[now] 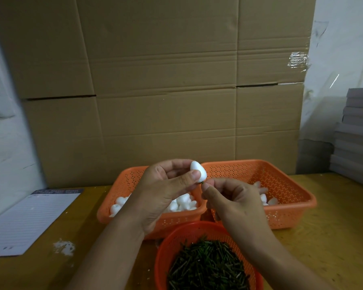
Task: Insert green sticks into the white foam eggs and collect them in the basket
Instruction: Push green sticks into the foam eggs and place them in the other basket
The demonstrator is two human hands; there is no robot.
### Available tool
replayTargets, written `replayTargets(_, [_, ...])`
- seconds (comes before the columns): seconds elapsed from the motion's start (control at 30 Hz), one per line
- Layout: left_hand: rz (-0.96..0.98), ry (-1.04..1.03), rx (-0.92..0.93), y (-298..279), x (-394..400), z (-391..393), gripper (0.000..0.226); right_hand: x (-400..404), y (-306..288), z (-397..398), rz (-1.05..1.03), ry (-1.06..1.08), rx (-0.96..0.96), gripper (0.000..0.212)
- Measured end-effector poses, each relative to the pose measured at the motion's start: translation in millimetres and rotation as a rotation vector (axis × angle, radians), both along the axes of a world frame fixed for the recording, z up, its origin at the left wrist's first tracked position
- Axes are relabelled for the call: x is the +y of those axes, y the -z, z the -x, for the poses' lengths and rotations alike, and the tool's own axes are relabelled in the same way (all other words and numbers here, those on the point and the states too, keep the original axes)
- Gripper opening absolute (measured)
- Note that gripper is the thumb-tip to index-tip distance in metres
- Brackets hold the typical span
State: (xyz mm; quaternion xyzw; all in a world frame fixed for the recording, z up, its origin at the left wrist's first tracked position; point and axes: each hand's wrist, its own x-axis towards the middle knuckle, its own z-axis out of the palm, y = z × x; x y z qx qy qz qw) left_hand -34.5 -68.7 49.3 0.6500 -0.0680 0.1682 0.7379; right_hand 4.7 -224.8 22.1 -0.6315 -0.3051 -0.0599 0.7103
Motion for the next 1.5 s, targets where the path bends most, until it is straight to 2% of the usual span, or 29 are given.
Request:
replayTargets(0.23, [0.000, 0.004, -0.020, 6, 1, -5, 0.026, -1, 2, -1, -0.003, -0.015, 0.004, 0.020])
replayTargets(0.4, [-0.010, -0.063, -0.013, 6, 15, -8, 0.051, -9, -4, -16, 0.032, 0.051, -0.004, 0.019])
replayTargets(0.47, [-0.164, -0.274, -0.020, 8, 33, -11, 0.040, -20, -7, -34, 0.110, 0.188, -0.065, 0.020])
replayTargets(0.53, [-0.442, -0.543, 0.000, 17, 54, -16, 0.019, -34, -6, -57, 0.273, 0.356, -0.121, 0.026])
replayTargets(0.6, [-0.693, -0.661, 0.080, 27, 69, -20, 0.014, -51, -1, -83, 0.485, 0.488, -0.133, 0.035])
replayTargets(0.67, [-0.831, -0.605, 0.184, 39, 75, -26, 0.017, -66, 9, -105, 0.665, 0.565, -0.069, 0.039])
replayTargets(0.73, [-0.904, -0.460, 0.280, 49, 69, -29, 0.013, -75, 19, -119, 0.788, 0.619, 0.000, 0.040])
replayTargets(0.8, [-0.973, -0.356, 0.358, 57, 56, -31, 0.028, -79, 27, -125, 0.860, 0.679, 0.026, 0.040])
replayTargets(0.9, [-1.133, -0.422, 0.370, 61, 40, -32, 0.031, -79, 30, -126, 0.952, 0.737, 0.016, 0.034])
replayTargets(0.97, [-1.133, -0.475, 0.348, 59, 36, -31, 0.028, -77, 30, -125, 0.985, 0.762, -0.016, 0.031])
replayTargets(1.13, [-1.149, -0.522, 0.344, 59, 33, -31, 0.027, -75, 29, -122, 1.036, 0.755, -0.076, 0.027])
replayTargets(1.27, [-1.173, -0.510, 0.383, 60, 32, -32, 0.029, -76, 29, -121, 1.027, 0.729, -0.072, 0.035])
replayTargets(1.37, [-1.139, -0.530, 0.378, 58, 32, -31, 0.024, -74, 22, -121, 0.899, 0.547, -0.072, 0.035])
replayTargets(1.5, [-1.057, -0.664, 0.211, 49, 30, -32, 0.033, -63, 6, -104, 0.612, 0.274, -0.090, 0.035])
